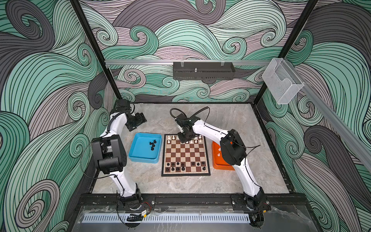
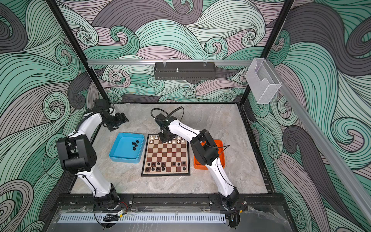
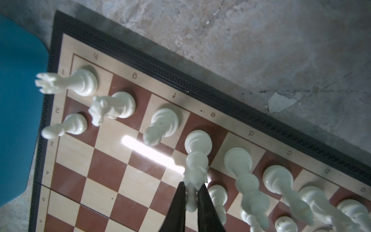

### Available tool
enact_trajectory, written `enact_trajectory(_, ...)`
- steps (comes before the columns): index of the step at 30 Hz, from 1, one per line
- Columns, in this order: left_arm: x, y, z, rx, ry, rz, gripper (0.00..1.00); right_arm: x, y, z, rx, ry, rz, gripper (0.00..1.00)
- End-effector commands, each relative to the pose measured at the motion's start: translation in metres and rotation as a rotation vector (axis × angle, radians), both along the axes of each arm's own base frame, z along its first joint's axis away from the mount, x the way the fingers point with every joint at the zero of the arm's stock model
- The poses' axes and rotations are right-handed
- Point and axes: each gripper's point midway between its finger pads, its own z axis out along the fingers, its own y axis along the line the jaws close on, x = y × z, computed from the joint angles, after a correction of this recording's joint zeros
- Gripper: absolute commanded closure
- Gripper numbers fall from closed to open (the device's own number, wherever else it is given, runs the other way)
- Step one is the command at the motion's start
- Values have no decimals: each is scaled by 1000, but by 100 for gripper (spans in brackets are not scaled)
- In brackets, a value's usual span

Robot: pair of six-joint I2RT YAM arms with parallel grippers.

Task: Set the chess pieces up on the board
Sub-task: 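Lower the white pawn into the second row from the board's far edge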

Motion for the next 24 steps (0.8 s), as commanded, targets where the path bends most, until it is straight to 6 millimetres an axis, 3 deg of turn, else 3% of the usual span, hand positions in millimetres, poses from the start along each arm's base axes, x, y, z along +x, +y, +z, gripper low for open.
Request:
enact_trajectory(1, 2, 3, 0, -18, -2, 12, 15, 3, 2, -1, 7, 12, -13, 86)
enact_trajectory(24, 2, 4, -3, -21, 3, 12, 15, 1, 6, -8, 16, 35, -8, 85)
